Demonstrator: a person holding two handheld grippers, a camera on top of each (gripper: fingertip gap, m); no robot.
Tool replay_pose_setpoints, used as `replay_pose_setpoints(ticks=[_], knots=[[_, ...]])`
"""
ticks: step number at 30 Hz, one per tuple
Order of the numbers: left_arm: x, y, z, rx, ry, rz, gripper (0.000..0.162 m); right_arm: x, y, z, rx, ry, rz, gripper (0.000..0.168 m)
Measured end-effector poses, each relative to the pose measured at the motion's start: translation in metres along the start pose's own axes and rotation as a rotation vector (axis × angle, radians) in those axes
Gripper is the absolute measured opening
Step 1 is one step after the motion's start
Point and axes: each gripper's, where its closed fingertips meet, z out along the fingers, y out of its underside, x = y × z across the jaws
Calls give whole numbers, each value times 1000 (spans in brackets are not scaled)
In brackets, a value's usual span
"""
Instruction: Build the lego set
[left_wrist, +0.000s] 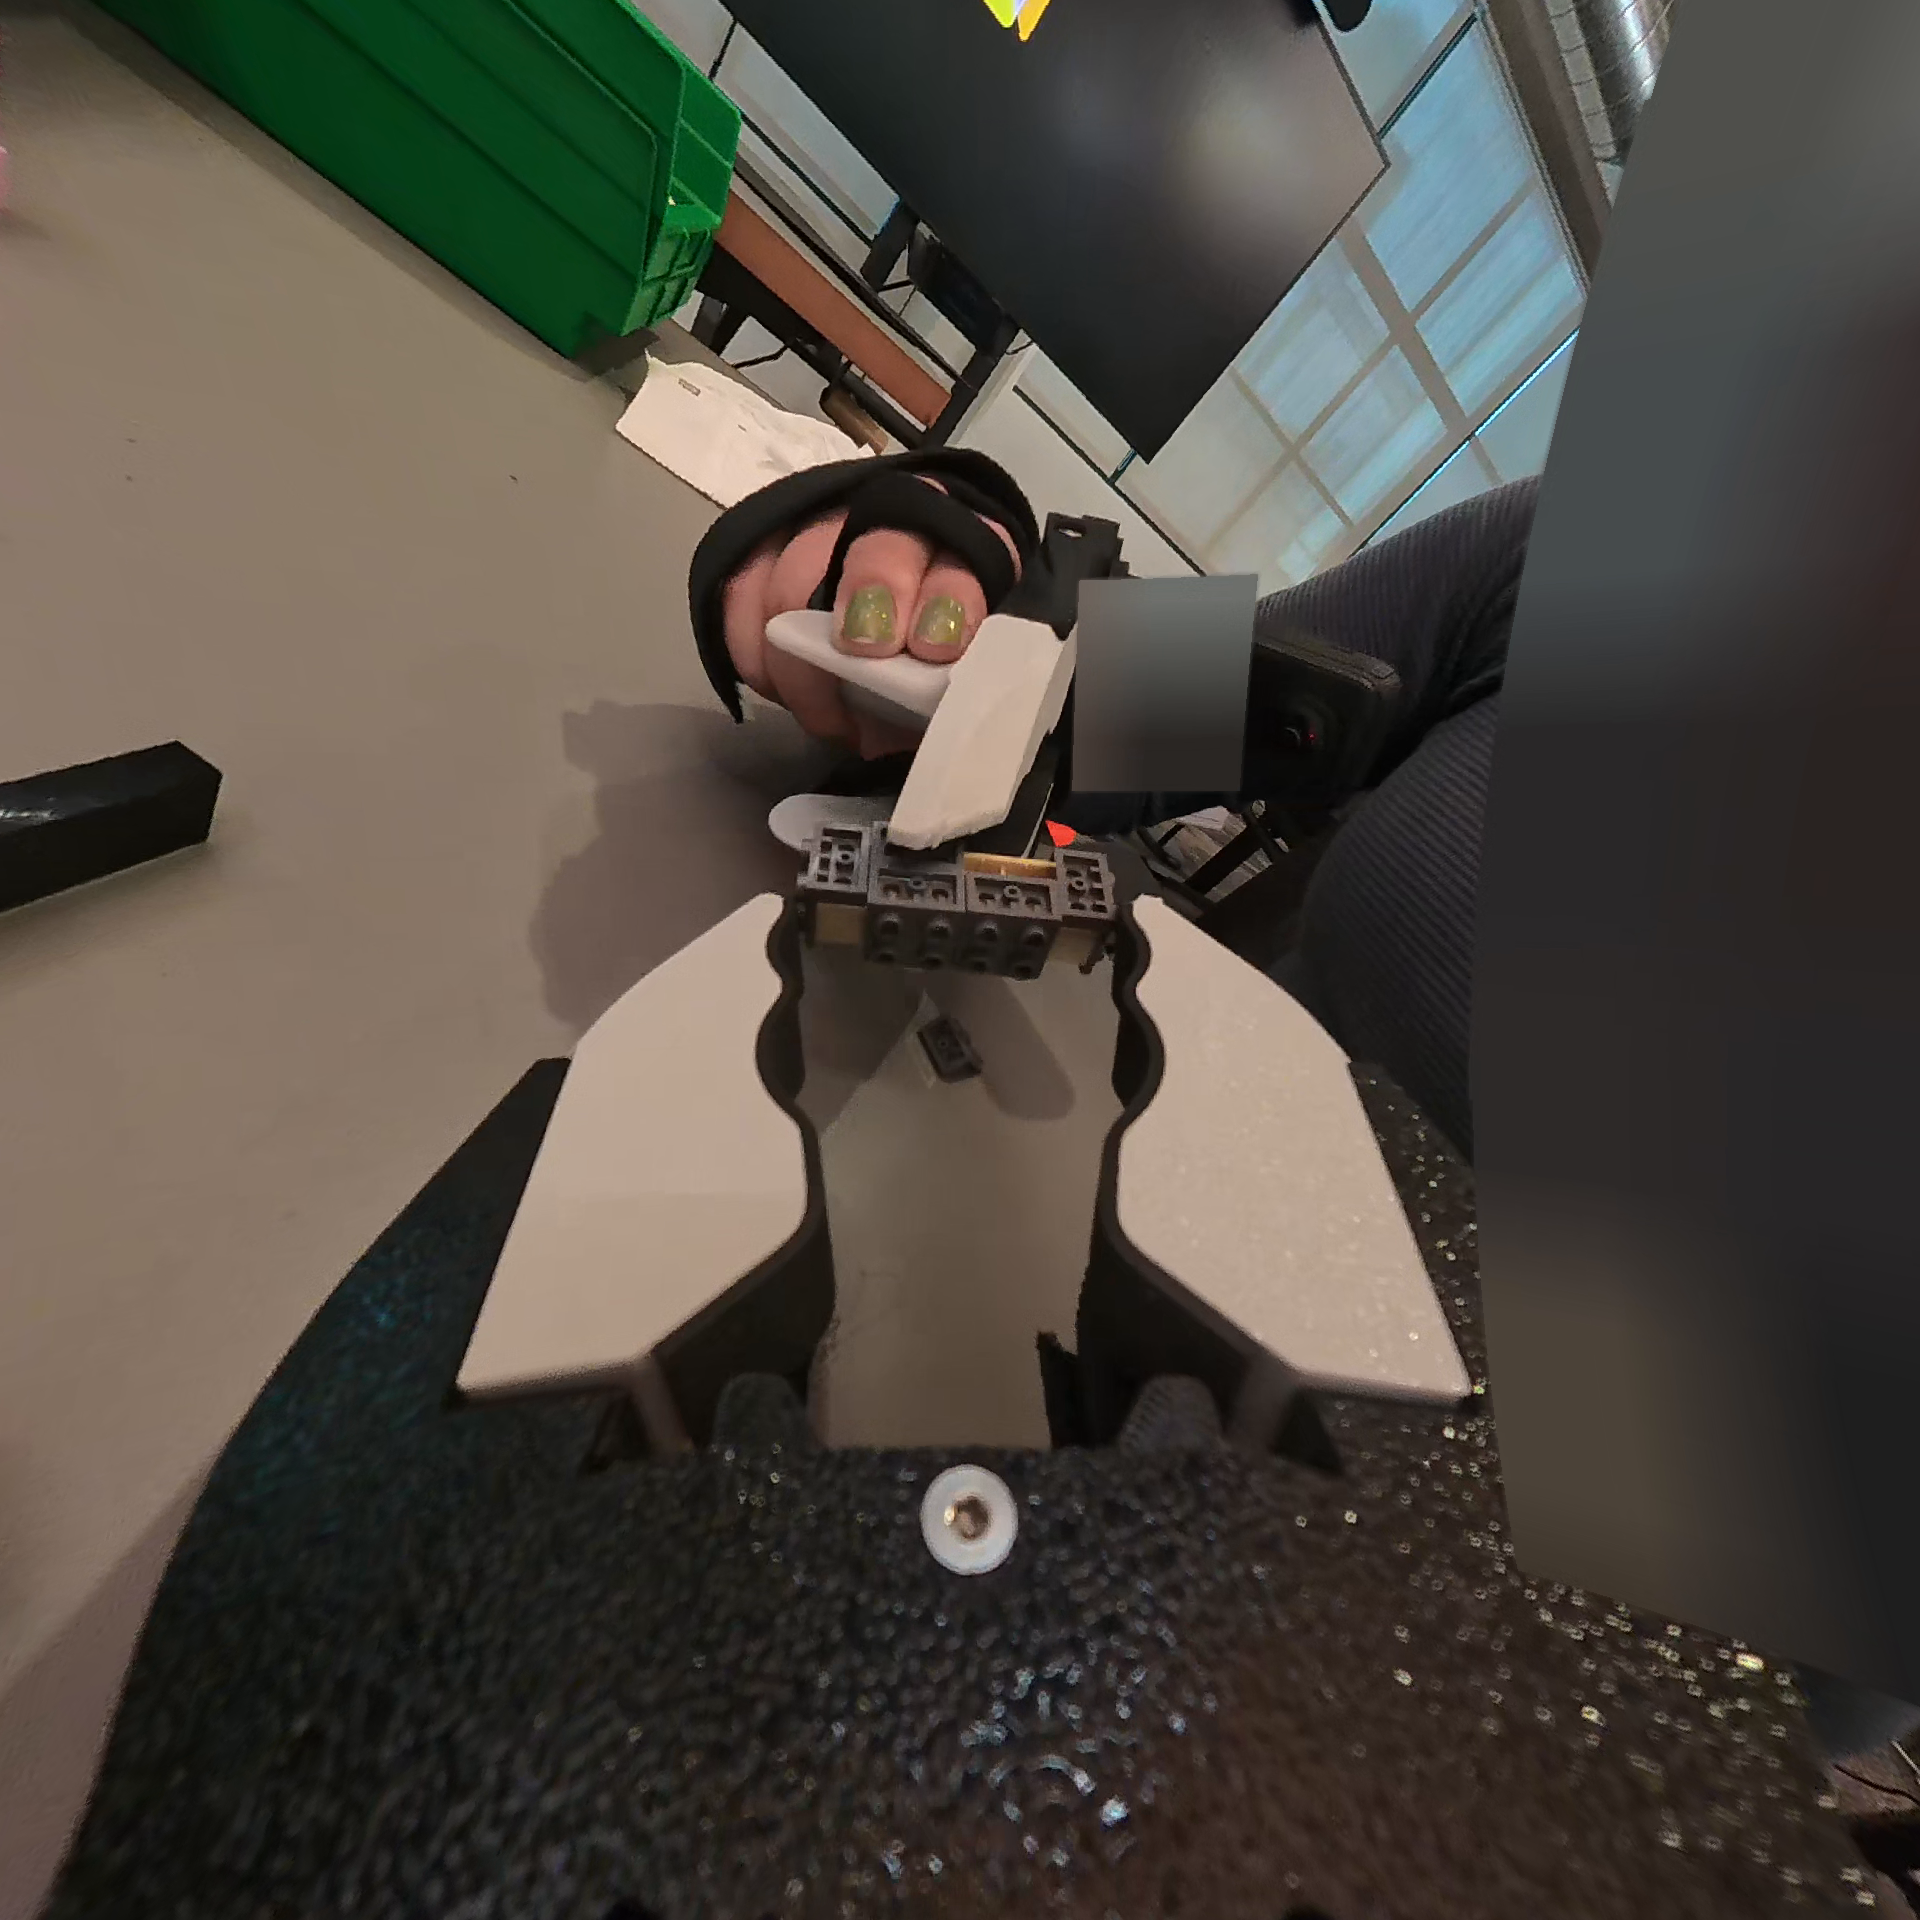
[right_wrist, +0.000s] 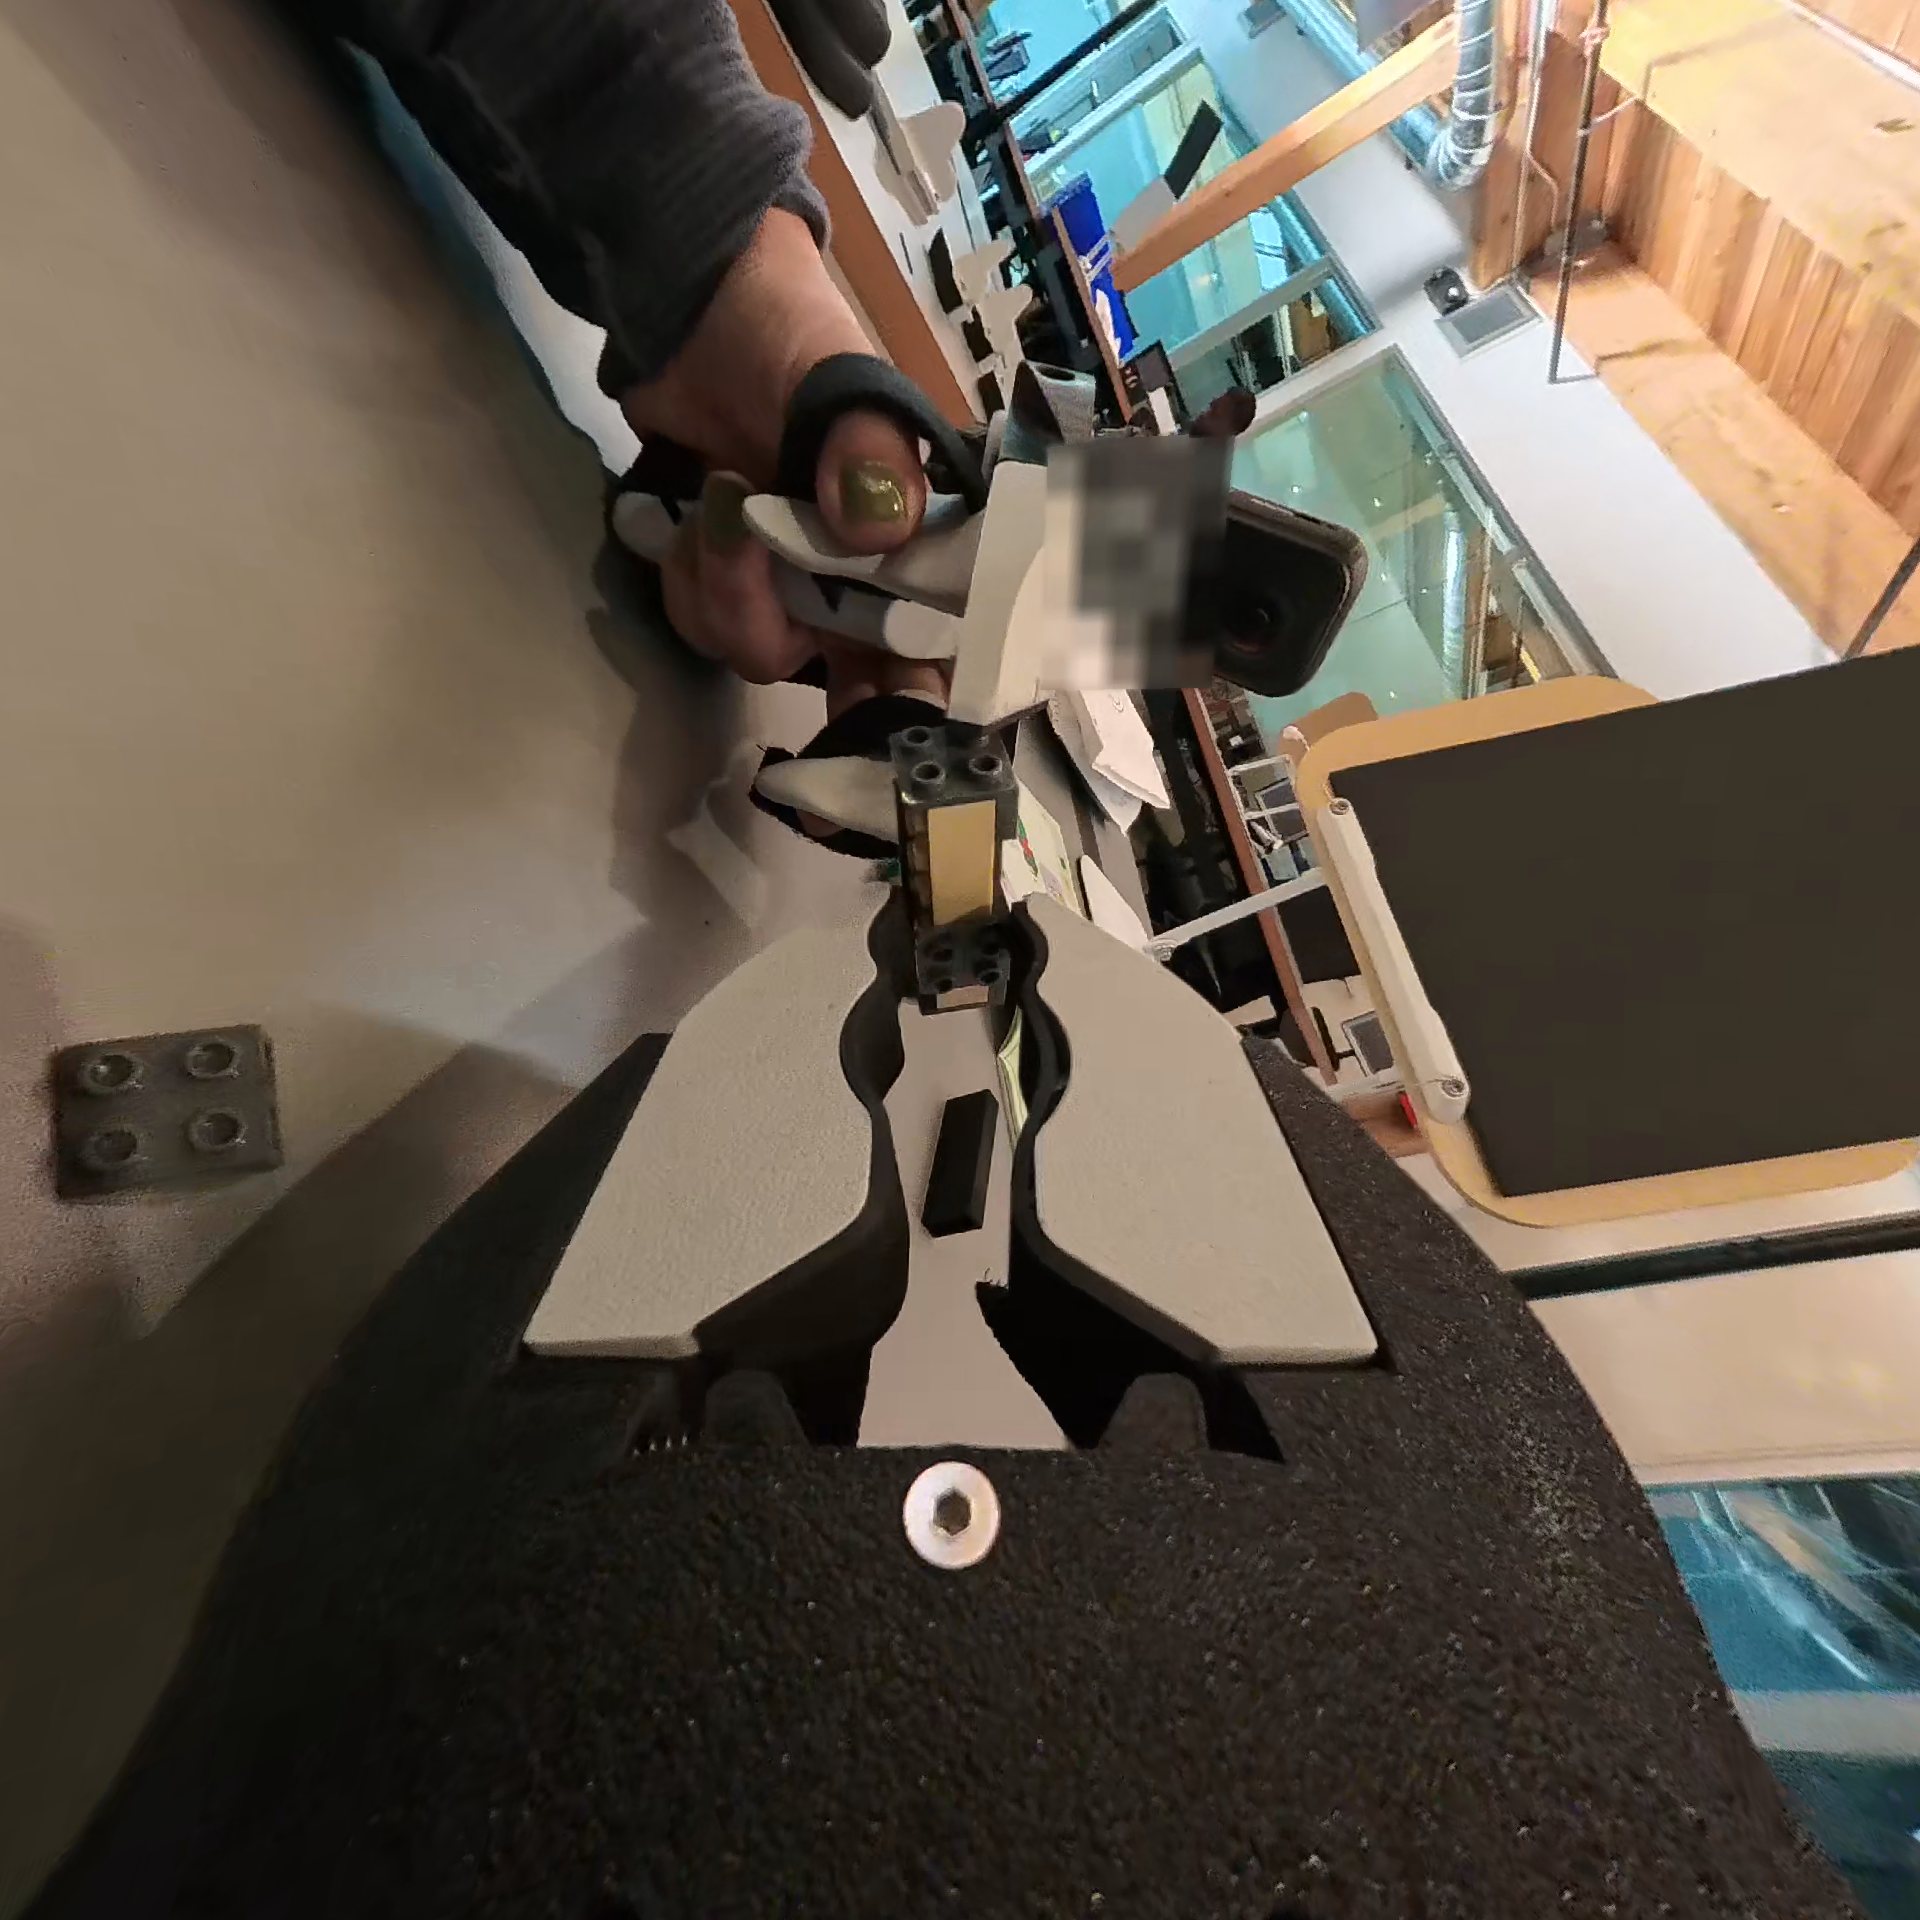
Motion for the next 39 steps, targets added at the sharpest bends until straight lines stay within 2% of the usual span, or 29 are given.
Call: replay_pose_setpoints(ticks=[3, 6, 9, 12, 16, 20, 25, 30, 33, 39], knots=[[0, -1, 0, 7, 0, 2, 58, 1, 0, 0, -1, 5, 2, 17], [0, 1, 2, -5, -15, 14, 76, -1, 0, 1, -1, 3, -5, 17], [0, 3, 5, -20, -27, 27, 82, -1, -1, 1, 4, 2, -1, 17], [0, 3, 6, -23, -23, 24, 77, -2, -2, 1, 6, 3, 2, 17], [0, -3, 5, 22, -31, 43, 61, 1, -1, 2, -2, 25, -2, 17], [1, -4, 4, 29, -21, 40, 61, 2, -2, 2, 6, 34, 0, 17], [6, -11, -3, 88, 26, 31, 61, 3, 1, -1, -1, 11, 36, 39], [5, -17, -8, 134, 0, 73, 60, 20, 18, -11, -23, 30, 128, 43], [2, -21, -13, 161, -42, 120, 61, 21, 32, -18, -39, -43, 264, 41], [2, -26, -17, 185, -89, 205, 60, -13, 44, -33, -50, -411, 607, 34]])
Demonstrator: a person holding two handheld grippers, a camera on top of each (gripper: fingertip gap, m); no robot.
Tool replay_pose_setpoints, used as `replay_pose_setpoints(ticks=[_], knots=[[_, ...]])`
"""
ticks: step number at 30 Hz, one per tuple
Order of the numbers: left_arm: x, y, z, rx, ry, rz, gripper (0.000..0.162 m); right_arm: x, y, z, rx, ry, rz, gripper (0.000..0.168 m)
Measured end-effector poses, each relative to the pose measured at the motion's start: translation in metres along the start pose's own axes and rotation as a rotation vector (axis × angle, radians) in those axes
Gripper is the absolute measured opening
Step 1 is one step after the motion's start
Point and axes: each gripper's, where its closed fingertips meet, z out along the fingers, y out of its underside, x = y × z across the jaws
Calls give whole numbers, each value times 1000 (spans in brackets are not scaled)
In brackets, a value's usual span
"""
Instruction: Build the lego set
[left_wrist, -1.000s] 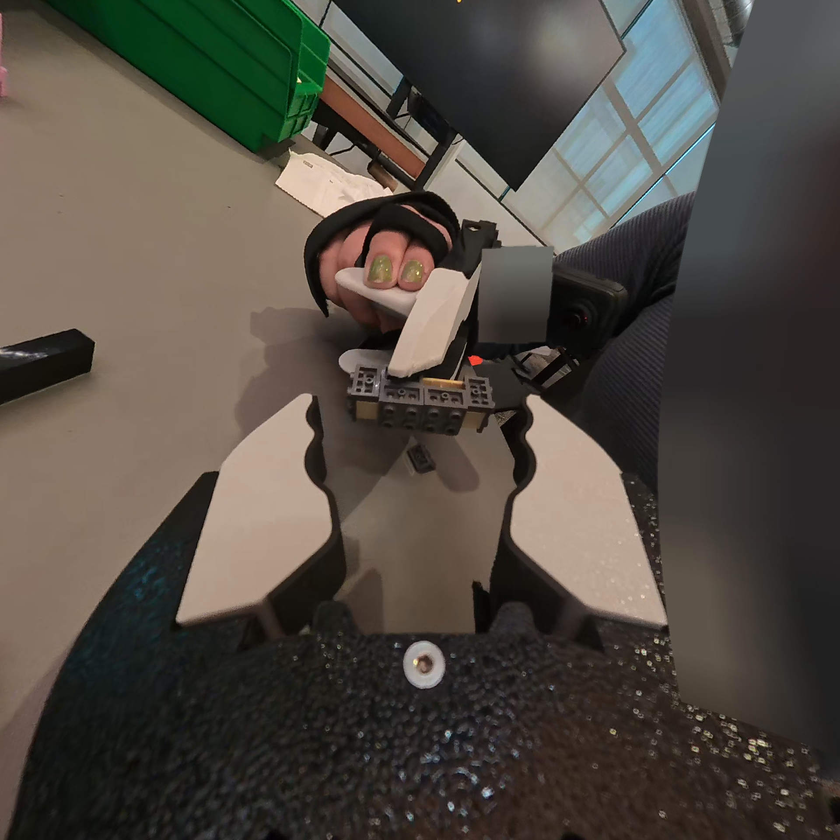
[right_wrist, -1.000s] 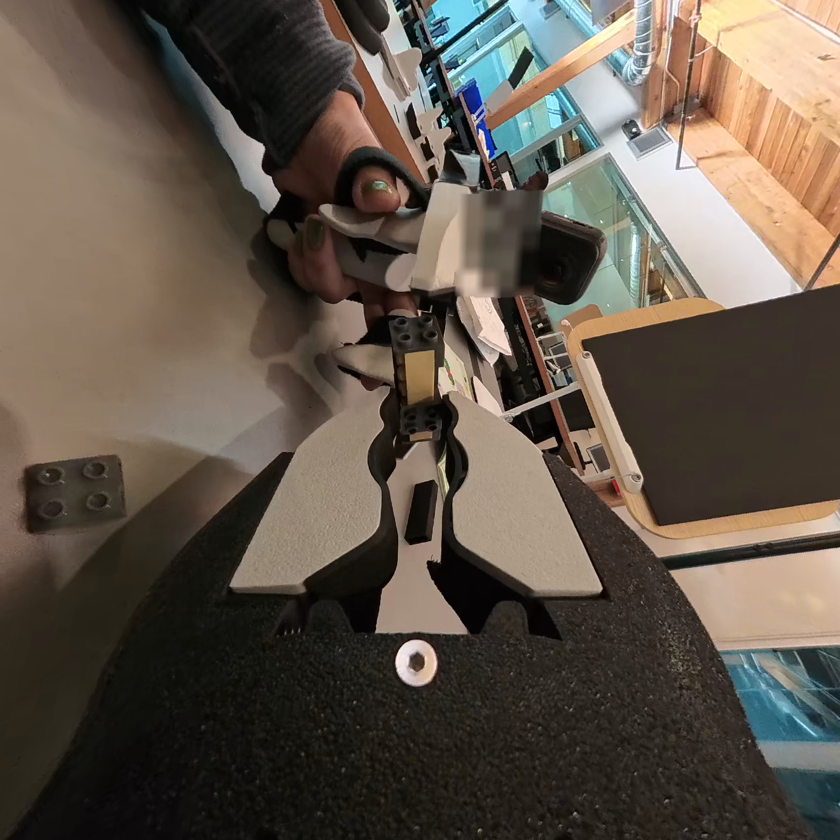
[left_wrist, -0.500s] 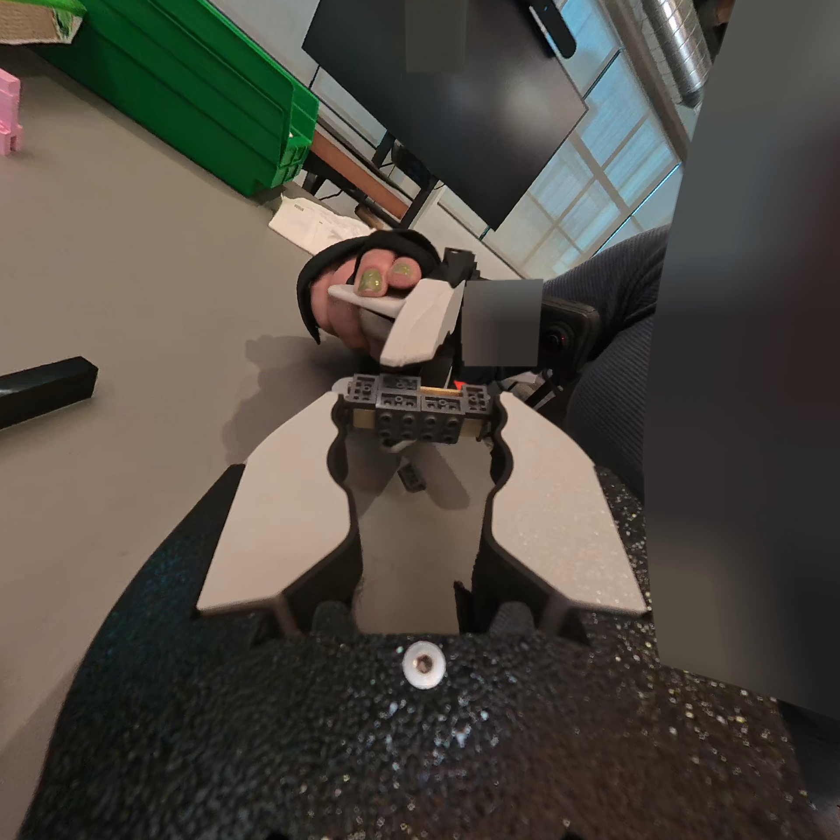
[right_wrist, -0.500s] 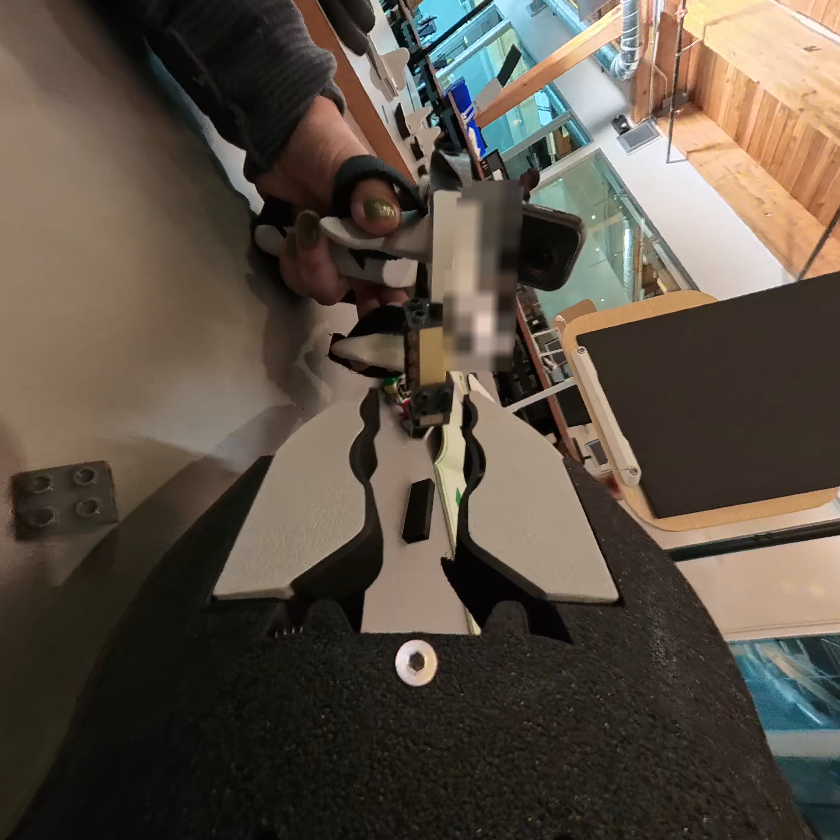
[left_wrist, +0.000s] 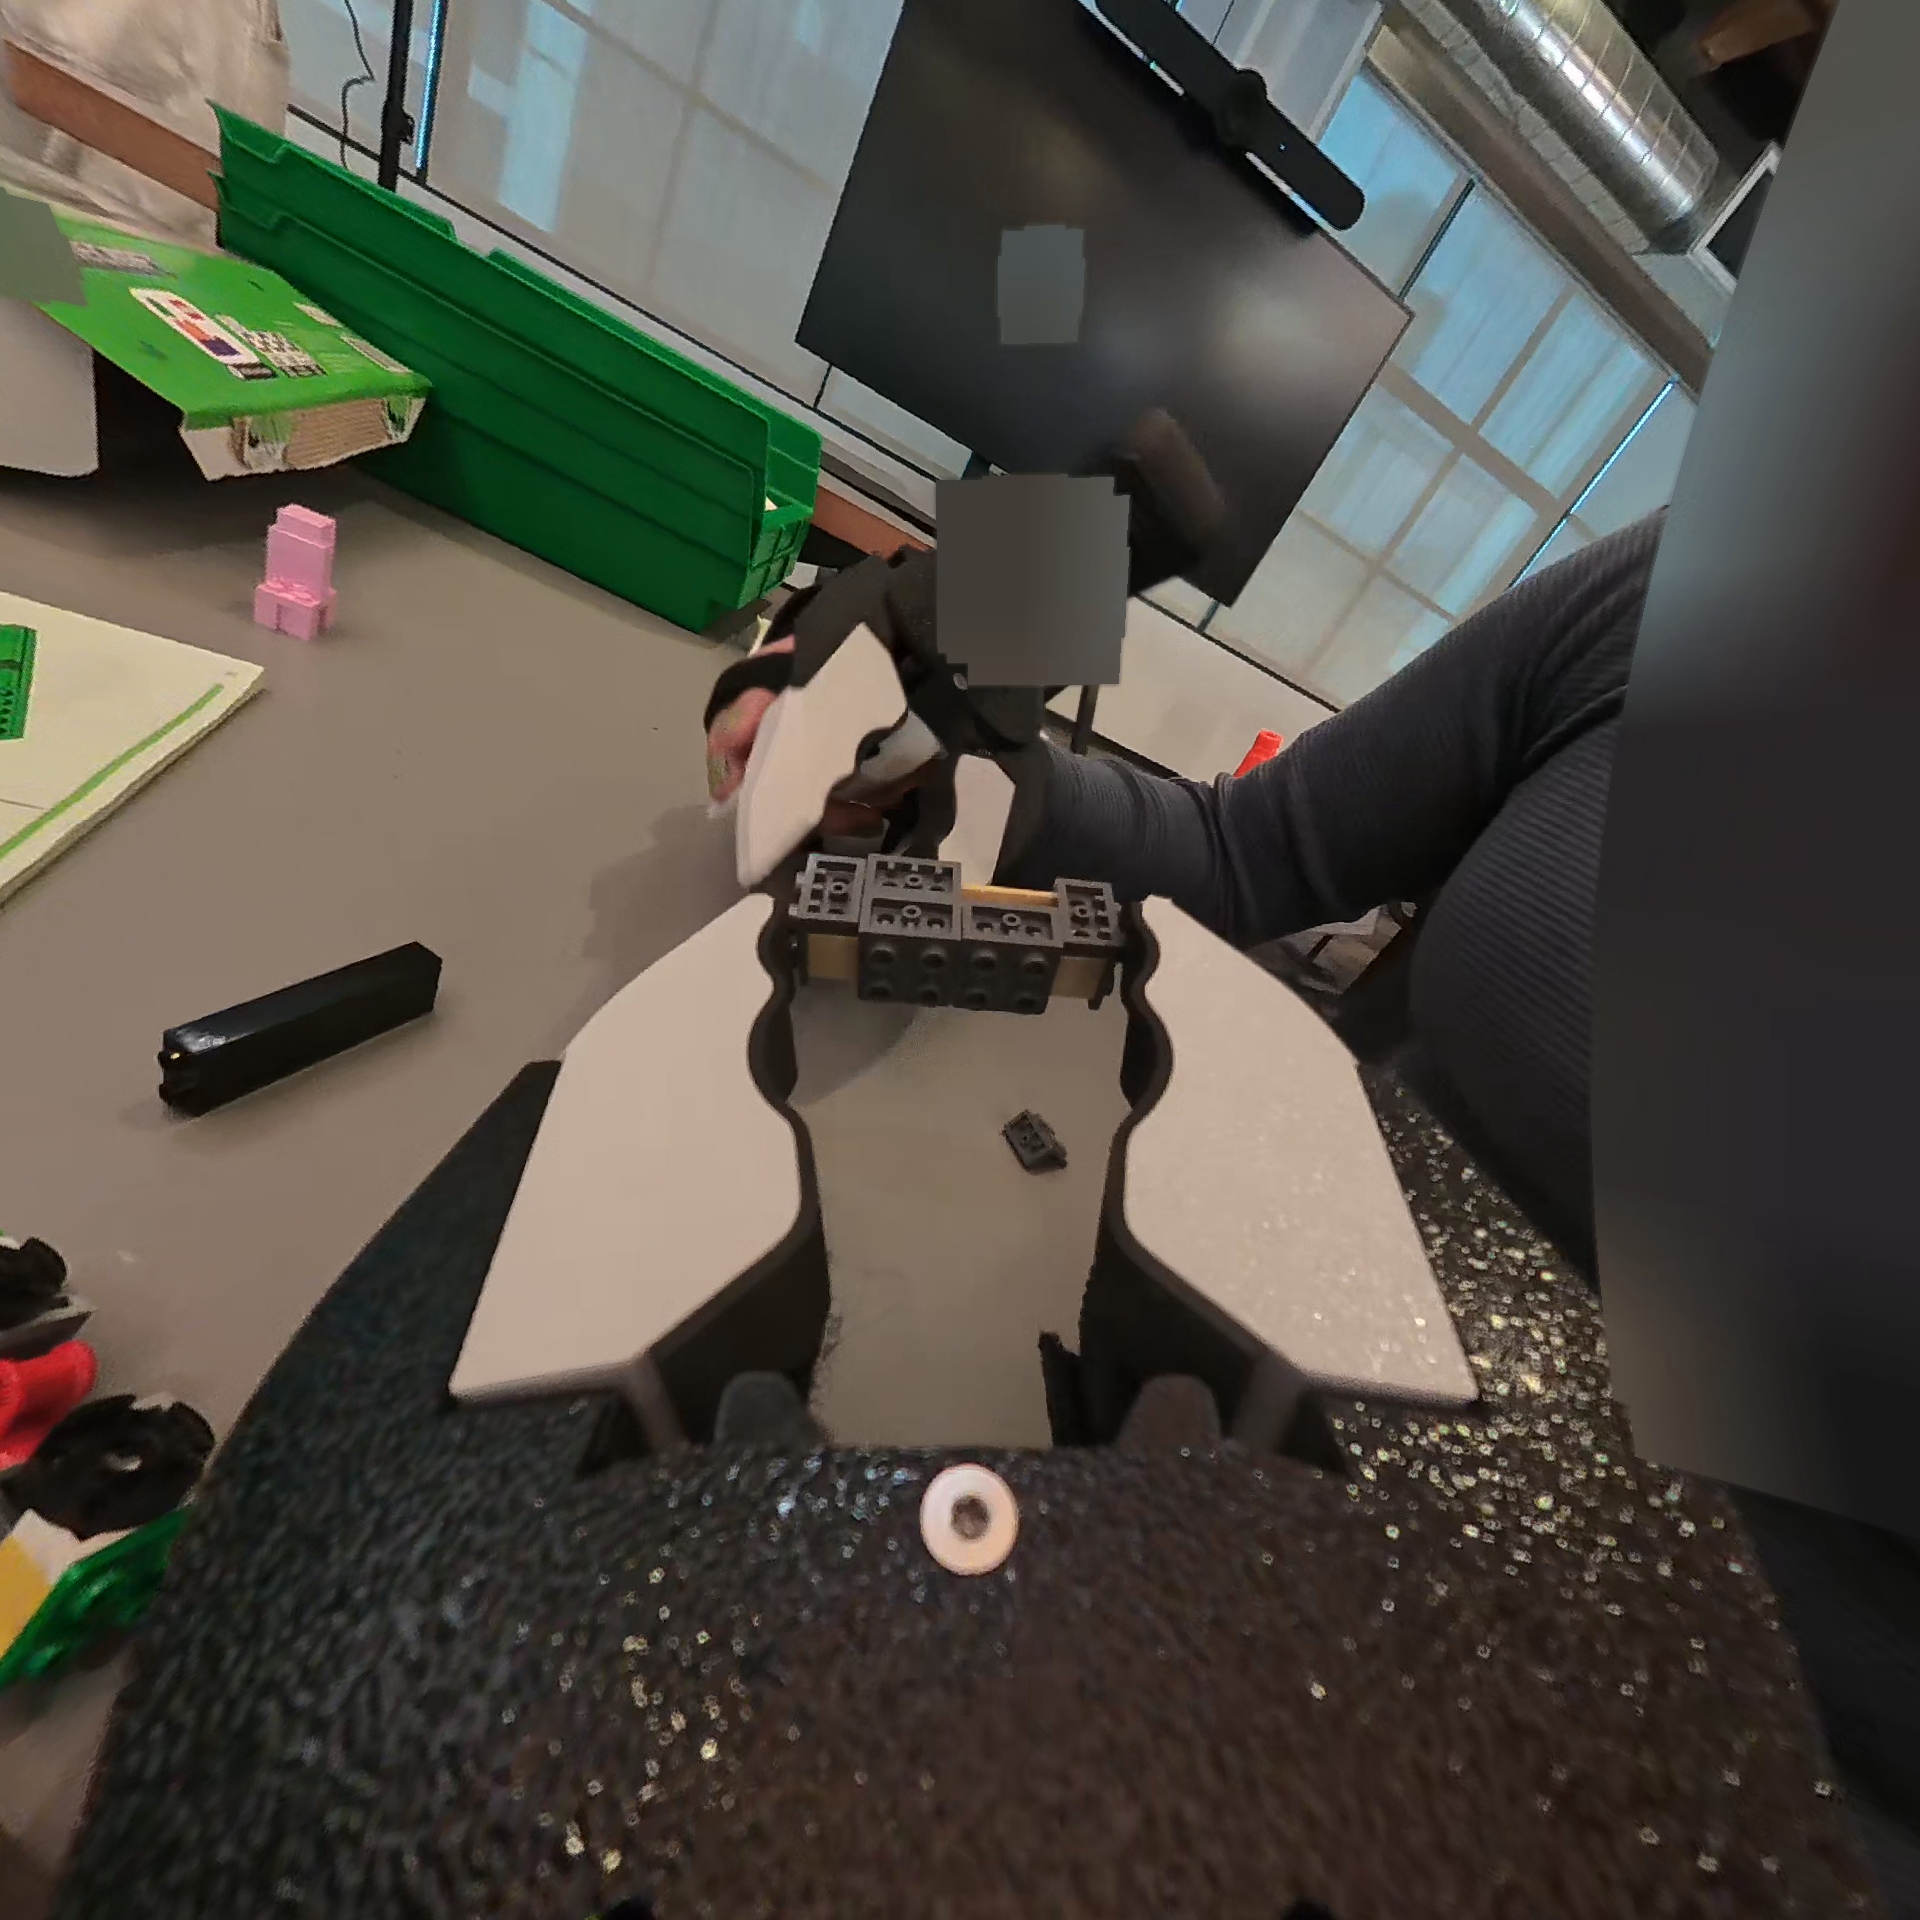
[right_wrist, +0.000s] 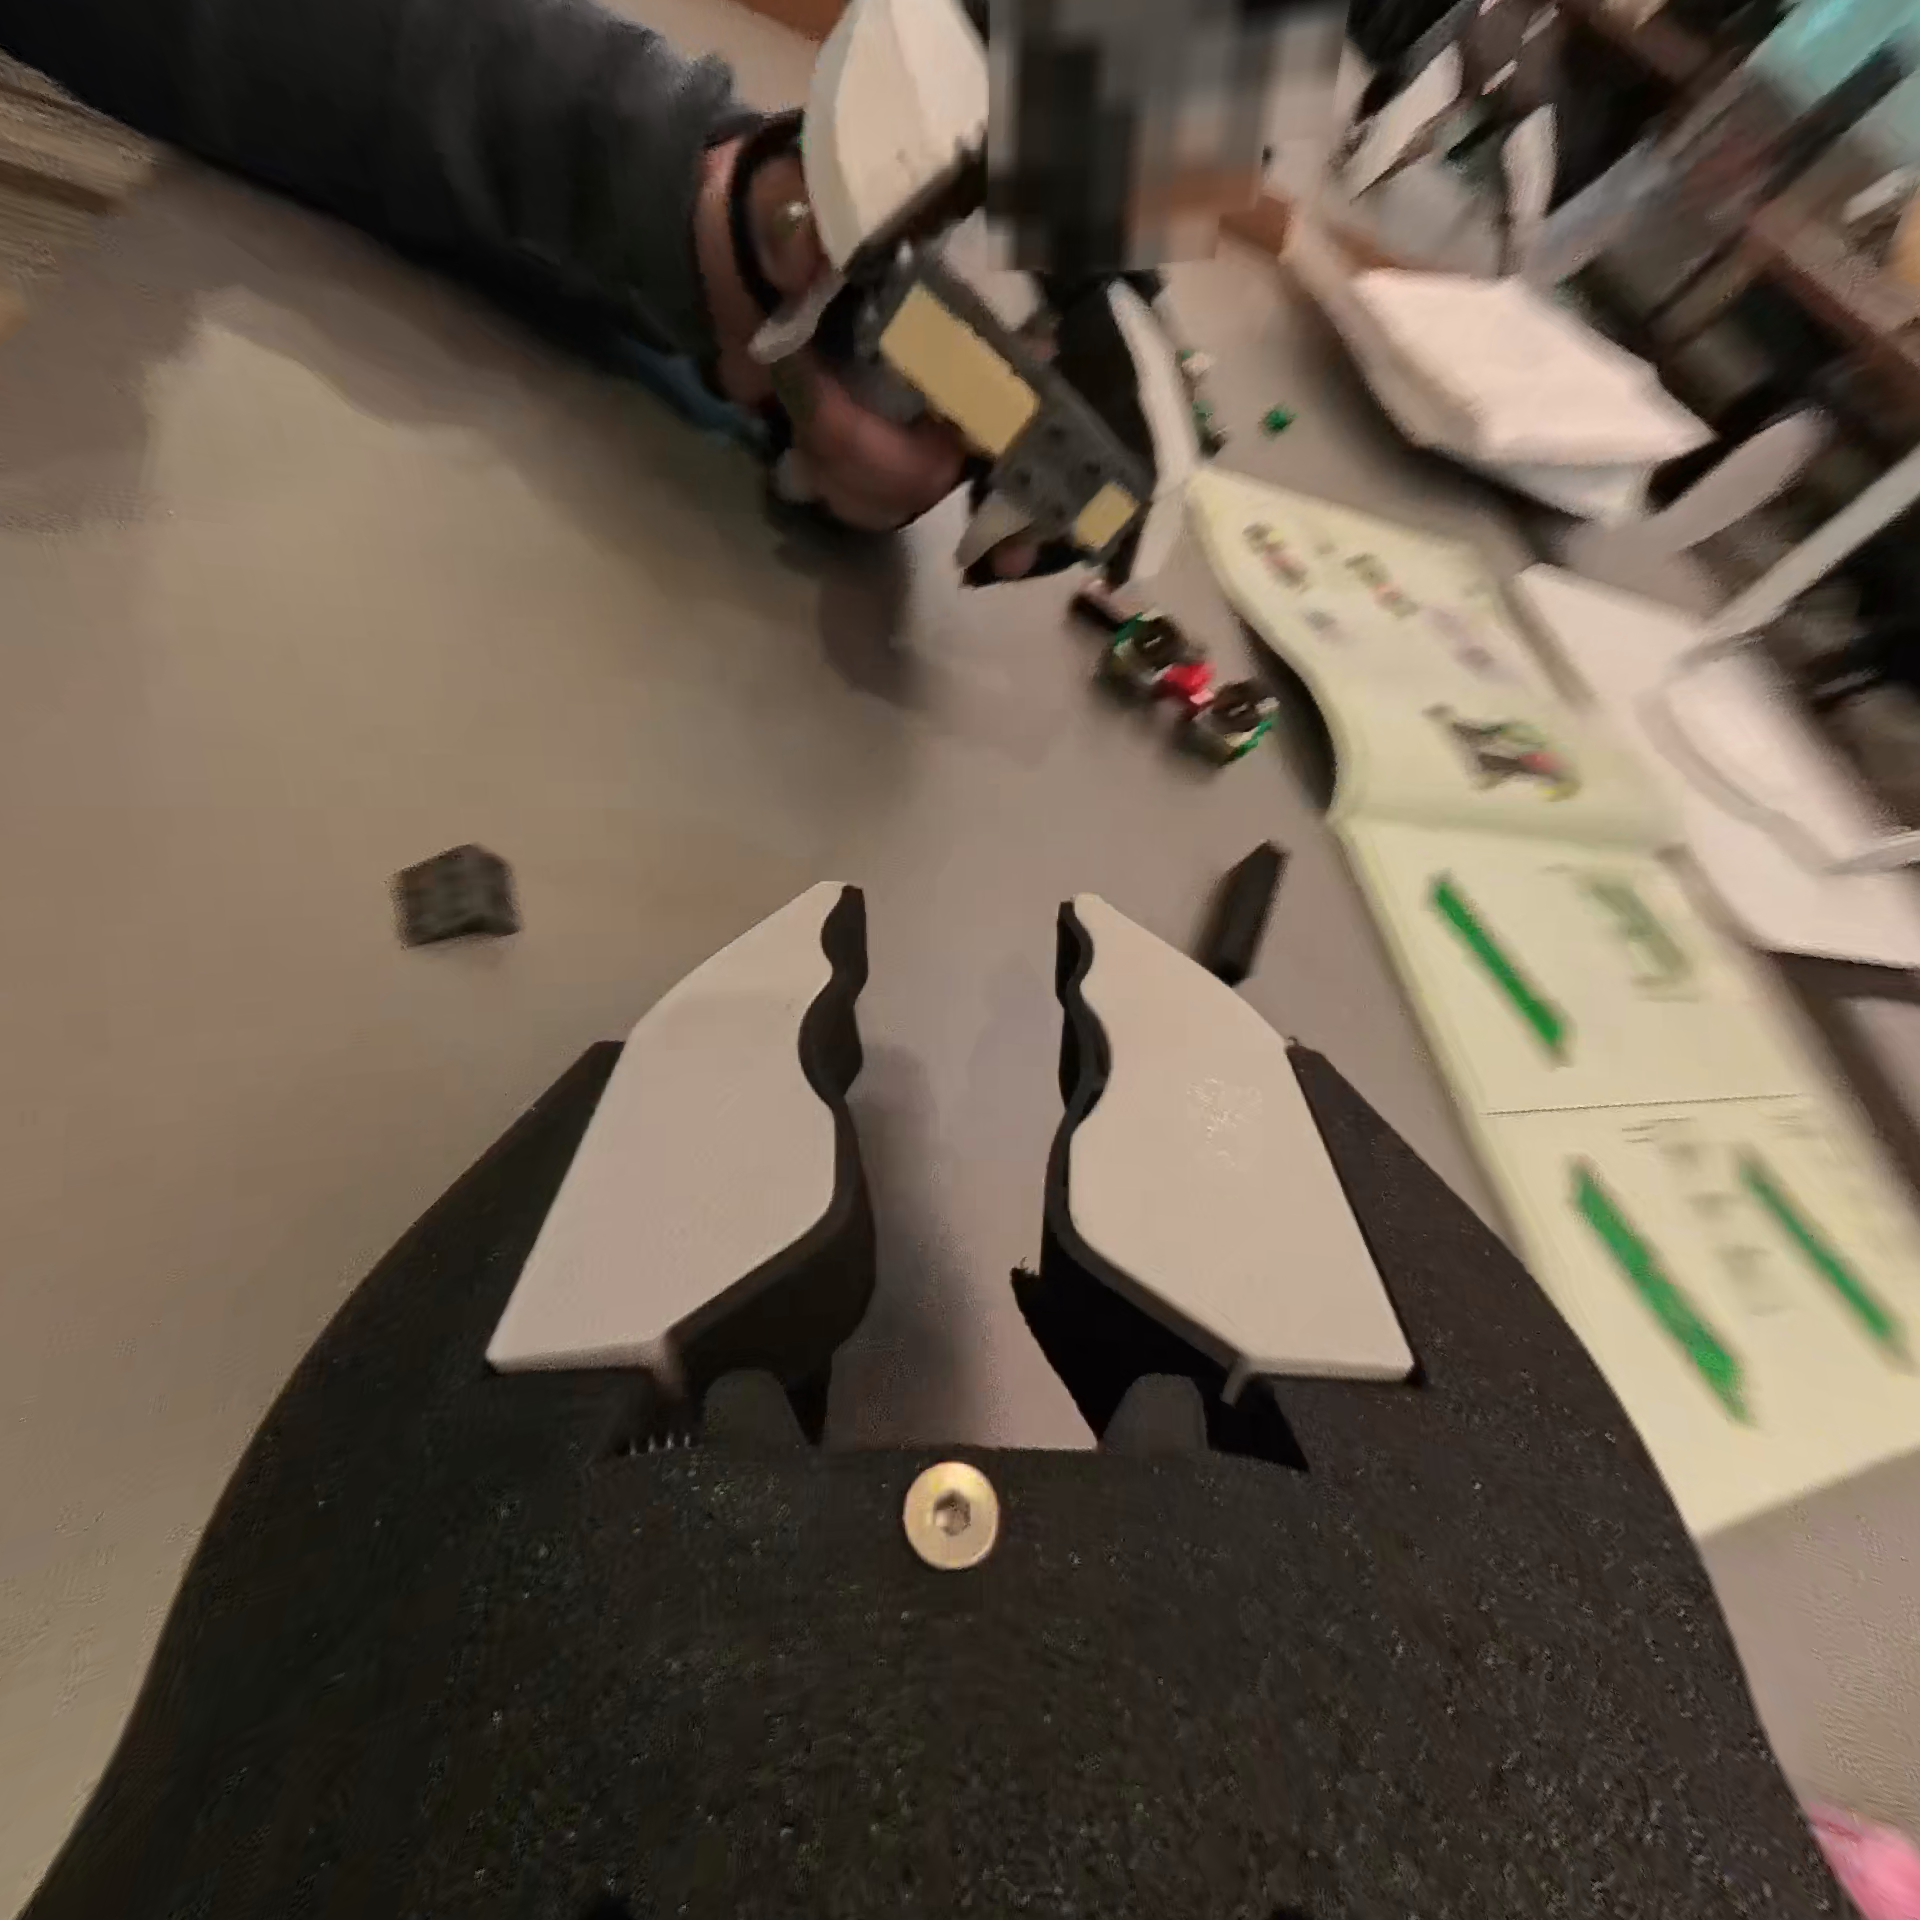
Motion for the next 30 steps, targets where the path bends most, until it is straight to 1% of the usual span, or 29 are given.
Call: replay_pose_setpoints(ticks=[2, 3, 5, 7, 11, 13, 17, 26, 28, 30], knots=[[0, 0, 0, 1, -4, 10, 61, -17, 5, -1, -34, -152, 95, 27], [-1, -1, 0, 5, -9, 15, 61, -28, 6, -2, -47, -235, 137, 25], [-3, -3, -2, 21, -23, 21, 61, -43, 6, -2, -68, -346, 187, 25], [-4, -5, -3, 31, -25, 14, 61, -54, 6, -2, -88, -409, 191, 25], [-5, -5, -3, 35, -26, 3, 61, -76, -7, -7, -67, -531, 183, 25], [-5, -5, -3, 34, -26, 0, 61, -83, -7, -4, -90, -540, 127, 23], [-6, -5, -3, 36, -25, -7, 61, -90, -5, 6, -142, -501, 16, 23], [-7, -5, -3, 37, -18, -27, 61, -89, -1, 11, -169, -468, -30, 23], [-7, -5, -3, 39, -18, -30, 61, -84, 0, 14, -173, -433, -39, 23], [-7, -6, -4, 40, -16, -34, 61, -72, 4, 17, -189, -359, -42, 17]])
